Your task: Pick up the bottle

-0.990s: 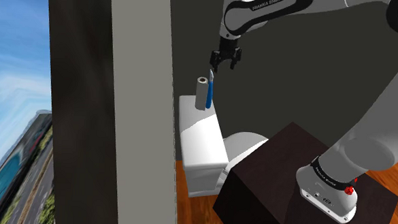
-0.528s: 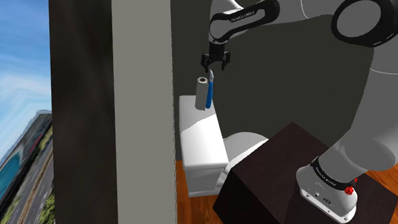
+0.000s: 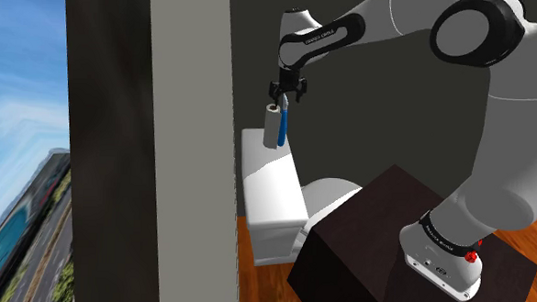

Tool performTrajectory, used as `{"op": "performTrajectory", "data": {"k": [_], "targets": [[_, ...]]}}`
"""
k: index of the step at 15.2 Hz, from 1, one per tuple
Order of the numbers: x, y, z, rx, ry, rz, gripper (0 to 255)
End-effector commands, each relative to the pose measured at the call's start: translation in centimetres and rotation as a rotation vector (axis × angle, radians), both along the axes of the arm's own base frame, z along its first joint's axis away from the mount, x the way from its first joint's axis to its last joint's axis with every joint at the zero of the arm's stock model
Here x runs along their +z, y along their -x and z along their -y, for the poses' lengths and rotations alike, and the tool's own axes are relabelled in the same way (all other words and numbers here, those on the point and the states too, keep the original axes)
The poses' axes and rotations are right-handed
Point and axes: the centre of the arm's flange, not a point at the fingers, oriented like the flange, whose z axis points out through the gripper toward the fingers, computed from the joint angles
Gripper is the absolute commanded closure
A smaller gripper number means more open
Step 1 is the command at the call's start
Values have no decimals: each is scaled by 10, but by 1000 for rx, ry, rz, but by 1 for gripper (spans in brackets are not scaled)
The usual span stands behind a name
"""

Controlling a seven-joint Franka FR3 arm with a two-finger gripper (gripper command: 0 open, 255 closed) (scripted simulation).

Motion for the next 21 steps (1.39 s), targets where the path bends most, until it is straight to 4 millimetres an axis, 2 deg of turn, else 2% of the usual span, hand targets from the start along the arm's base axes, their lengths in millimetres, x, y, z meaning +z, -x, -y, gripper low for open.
{"op": "performTrajectory", "data": {"k": [1, 2, 11, 21], "targets": [[-5, 0, 0, 0, 0, 1, 0], [-5, 0, 1, 0, 0, 1, 255], [-5, 0, 0, 0, 0, 1, 255], [48, 0, 0, 0, 0, 1, 255]]}}
